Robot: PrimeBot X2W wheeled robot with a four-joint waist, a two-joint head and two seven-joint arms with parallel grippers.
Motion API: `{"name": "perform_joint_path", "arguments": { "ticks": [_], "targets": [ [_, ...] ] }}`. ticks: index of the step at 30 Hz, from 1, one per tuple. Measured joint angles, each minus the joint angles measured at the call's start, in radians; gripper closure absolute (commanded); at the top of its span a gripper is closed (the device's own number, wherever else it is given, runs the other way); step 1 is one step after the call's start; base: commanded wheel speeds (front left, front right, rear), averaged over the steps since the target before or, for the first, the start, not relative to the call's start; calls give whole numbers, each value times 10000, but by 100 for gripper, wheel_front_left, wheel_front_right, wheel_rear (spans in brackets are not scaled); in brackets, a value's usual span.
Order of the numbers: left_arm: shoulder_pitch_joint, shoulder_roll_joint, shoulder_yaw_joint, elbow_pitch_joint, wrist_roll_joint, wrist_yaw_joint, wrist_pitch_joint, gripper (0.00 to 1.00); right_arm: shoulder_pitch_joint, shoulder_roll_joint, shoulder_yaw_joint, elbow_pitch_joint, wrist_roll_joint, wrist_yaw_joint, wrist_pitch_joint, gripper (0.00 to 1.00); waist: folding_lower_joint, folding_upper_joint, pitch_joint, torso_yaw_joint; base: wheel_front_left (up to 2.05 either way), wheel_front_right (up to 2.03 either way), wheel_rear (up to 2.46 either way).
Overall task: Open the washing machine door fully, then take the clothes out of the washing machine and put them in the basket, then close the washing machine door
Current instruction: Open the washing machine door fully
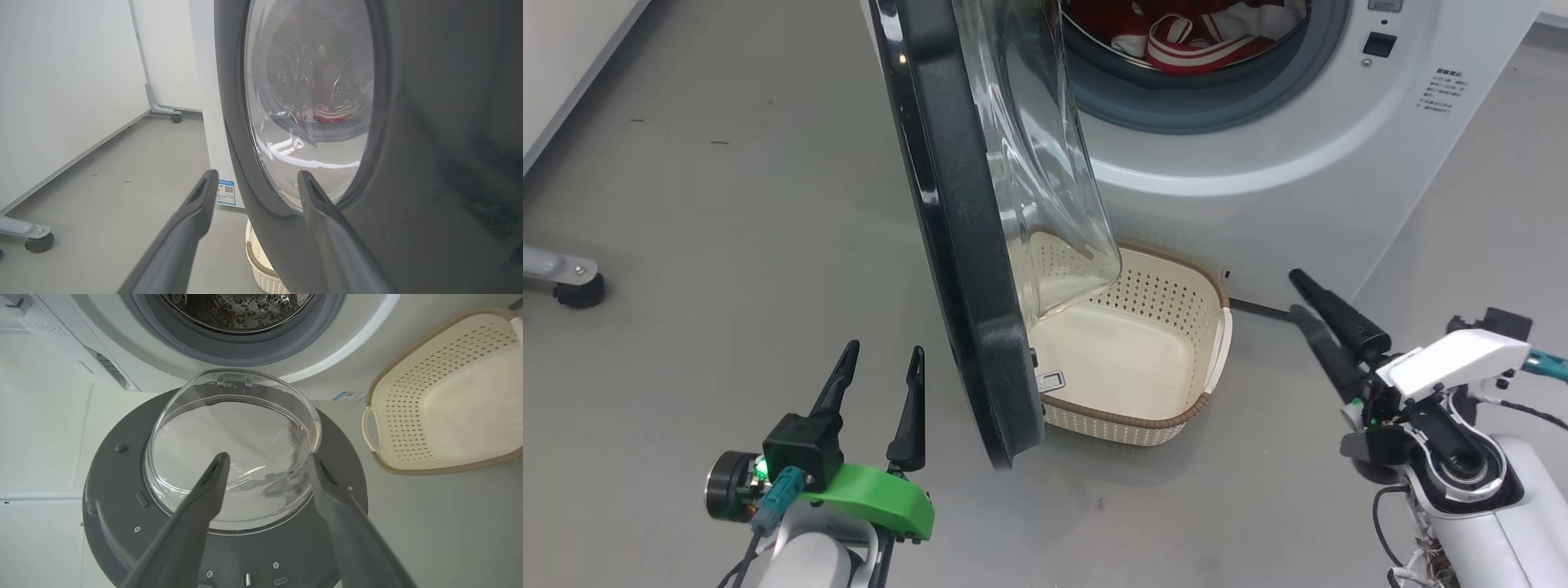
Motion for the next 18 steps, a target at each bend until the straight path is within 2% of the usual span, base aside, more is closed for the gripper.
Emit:
{"name": "perform_joint_path", "arguments": {
  "ticks": [8, 18],
  "targets": [
    [13, -2, 56, 10, -2, 0, 0, 0, 320, -633, -96, -922, -2767, 0, -2042, 0, 0, 0, -24, -100, 0, 0, 0],
    [23, 2, 81, 46, 0, 0, 0, 0, 419, -1952, 725, -1580, -7047, 2, -4600, 0, 0, 0, -98, -234, 0, 0, 0]
  ]
}}
